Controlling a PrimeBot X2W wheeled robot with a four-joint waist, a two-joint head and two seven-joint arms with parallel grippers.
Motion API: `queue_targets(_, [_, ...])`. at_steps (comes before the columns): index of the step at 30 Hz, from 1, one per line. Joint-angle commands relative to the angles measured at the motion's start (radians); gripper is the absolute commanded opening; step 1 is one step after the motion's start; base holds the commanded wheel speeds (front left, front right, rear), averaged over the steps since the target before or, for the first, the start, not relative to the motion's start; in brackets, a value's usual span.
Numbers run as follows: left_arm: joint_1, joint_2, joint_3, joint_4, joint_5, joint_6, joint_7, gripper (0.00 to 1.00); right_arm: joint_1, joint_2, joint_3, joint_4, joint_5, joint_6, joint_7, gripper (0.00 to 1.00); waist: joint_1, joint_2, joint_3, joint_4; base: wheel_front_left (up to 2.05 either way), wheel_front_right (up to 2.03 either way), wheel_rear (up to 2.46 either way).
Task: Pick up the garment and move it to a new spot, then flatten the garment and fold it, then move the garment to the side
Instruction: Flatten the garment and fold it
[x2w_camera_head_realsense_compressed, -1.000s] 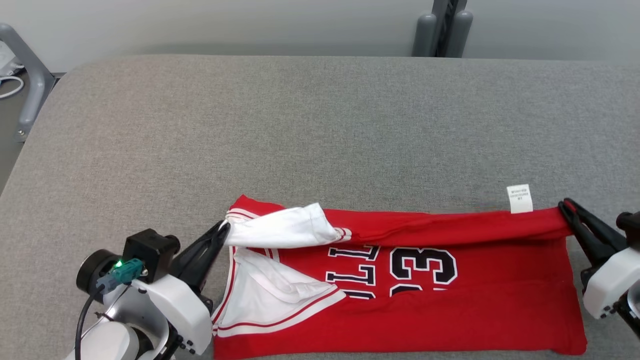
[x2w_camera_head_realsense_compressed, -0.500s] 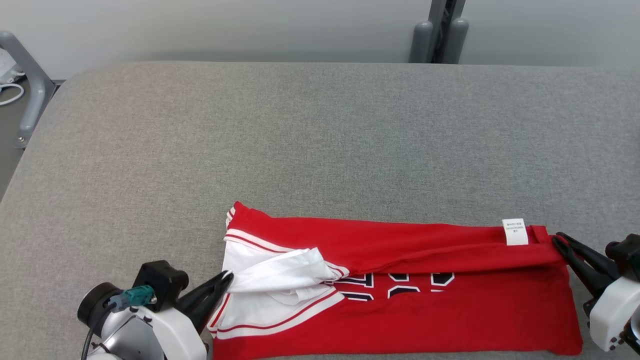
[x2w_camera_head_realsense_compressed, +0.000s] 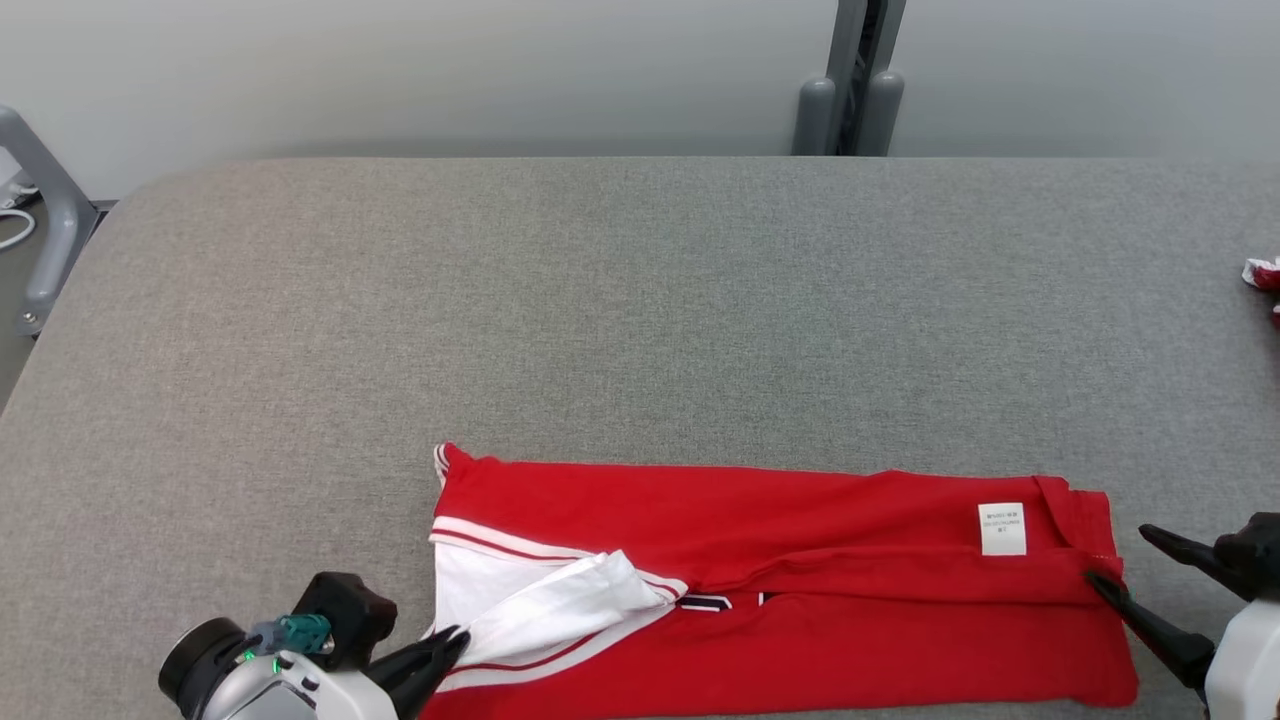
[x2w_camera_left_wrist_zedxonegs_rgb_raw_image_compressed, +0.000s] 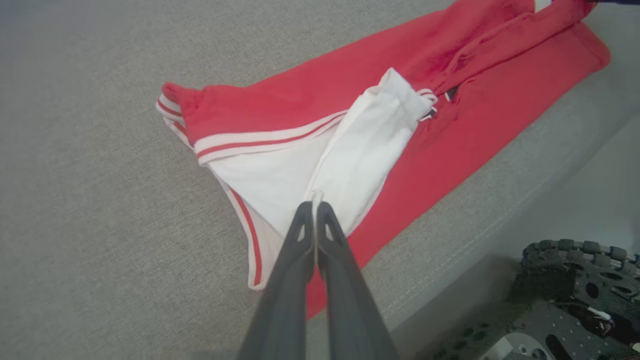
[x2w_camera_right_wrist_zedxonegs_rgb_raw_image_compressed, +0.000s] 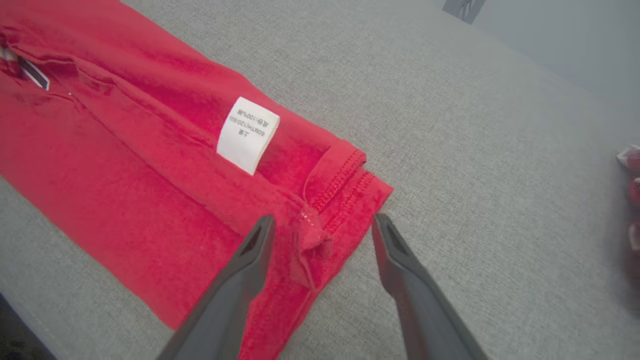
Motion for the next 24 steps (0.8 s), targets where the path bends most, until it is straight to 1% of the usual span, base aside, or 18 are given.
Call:
queue_targets(1, [0.009, 0.015, -0.002, -0.007, -0.006, -0.006, 0.015, 0.0, -0.012, -0.018, 0.008, -0.004, 0.025, -0.001, 0.007, 1.0, 0.0, -0.0001, -0.006, -0.004, 0.0, 0.0, 0.0])
queue_targets(4, [0.018, 0.034, -0.013, -0.02, -0.012, -0.011, 0.044, 0.0, -0.021, -0.033, 0.02, -0.006, 0.057, -0.001, 0.008, 1.0, 0.0, -0.0001, -0.014, -0.007, 0.0, 0.0, 0.0])
queue_targets(6, [0.021, 0.04, -0.013, -0.026, -0.014, -0.006, 0.051, 0.0, -0.024, -0.038, 0.022, -0.001, 0.076, -0.001, 0.004, 1.0, 0.0, -0.0001, -0.019, -0.008, 0.0, 0.0, 0.0])
queue_targets(7, [0.023, 0.042, -0.012, -0.027, -0.013, -0.001, 0.055, 0.13, -0.024, -0.039, 0.02, 0.004, 0.085, -0.001, 0.001, 1.0, 0.0, -0.0001, -0.022, -0.009, 0.0, 0.0, 0.0])
queue_targets(8, [0.025, 0.046, -0.018, -0.029, -0.017, -0.002, 0.064, 0.3, -0.023, -0.038, 0.017, 0.01, 0.093, -0.001, -0.003, 1.0, 0.0, -0.0001, -0.025, -0.01, 0.0, 0.0, 0.0])
queue_targets(9, [0.029, 0.05, -0.023, -0.032, -0.021, -0.006, 0.076, 0.37, -0.023, -0.037, 0.013, 0.017, 0.1, -0.001, -0.005, 1.0, 0.0, -0.0001, -0.027, -0.011, 0.0, 0.0, 0.0])
queue_targets(10, [0.03, 0.054, -0.025, -0.035, -0.024, -0.003, 0.086, 0.61, -0.024, -0.035, 0.012, 0.023, 0.103, -0.001, -0.007, 1.0, 0.0, -0.0001, -0.03, -0.011, 0.0, 0.0, 0.0])
queue_targets(11, [0.029, 0.058, -0.024, -0.04, -0.021, 0.0, 0.089, 1.0, -0.024, -0.033, 0.008, 0.03, 0.109, -0.001, -0.011, 1.0, 0.0, -0.0001, -0.031, -0.012, 0.0, 0.0, 0.0])
queue_targets(15, [0.026, 0.058, -0.013, -0.052, -0.011, 0.017, 0.077, 1.0, -0.027, -0.021, -0.022, 0.058, 0.127, -0.001, -0.027, 1.0, 0.0, -0.0001, -0.033, -0.013, 0.0, 0.0, 0.0])
queue_targets(18, [0.005, 0.046, 0.015, -0.054, 0.01, 0.047, 0.036, 1.0, -0.031, -0.002, -0.084, 0.097, 0.145, -0.001, -0.048, 1.0, 0.0, -0.0001, -0.032, -0.015, 0.0, 0.0, 0.0])
queue_targets(21, [-0.014, 0.009, 0.051, -0.036, 0.034, 0.093, -0.038, 1.0, -0.018, 0.041, -0.181, 0.127, 0.181, -0.001, -0.061, 1.0, 0.0, -0.0001, -0.034, -0.018, 0.0, 0.0, 0.0])
queue_targets(23, [-0.024, -0.03, 0.073, -0.017, 0.048, 0.124, -0.1, 1.0, -0.005, 0.074, -0.243, 0.132, 0.182, -0.001, -0.064, 1.0, 0.0, -0.0001, -0.037, -0.021, 0.0, 0.0, 0.0])
queue_targets(24, [-0.029, -0.048, 0.084, -0.004, 0.054, 0.139, -0.134, 1.0, -0.002, 0.093, -0.291, 0.13, 0.175, -0.001, -0.064, 1.0, 0.0, -0.0001, -0.038, -0.023, 0.0, 0.0, 0.0])
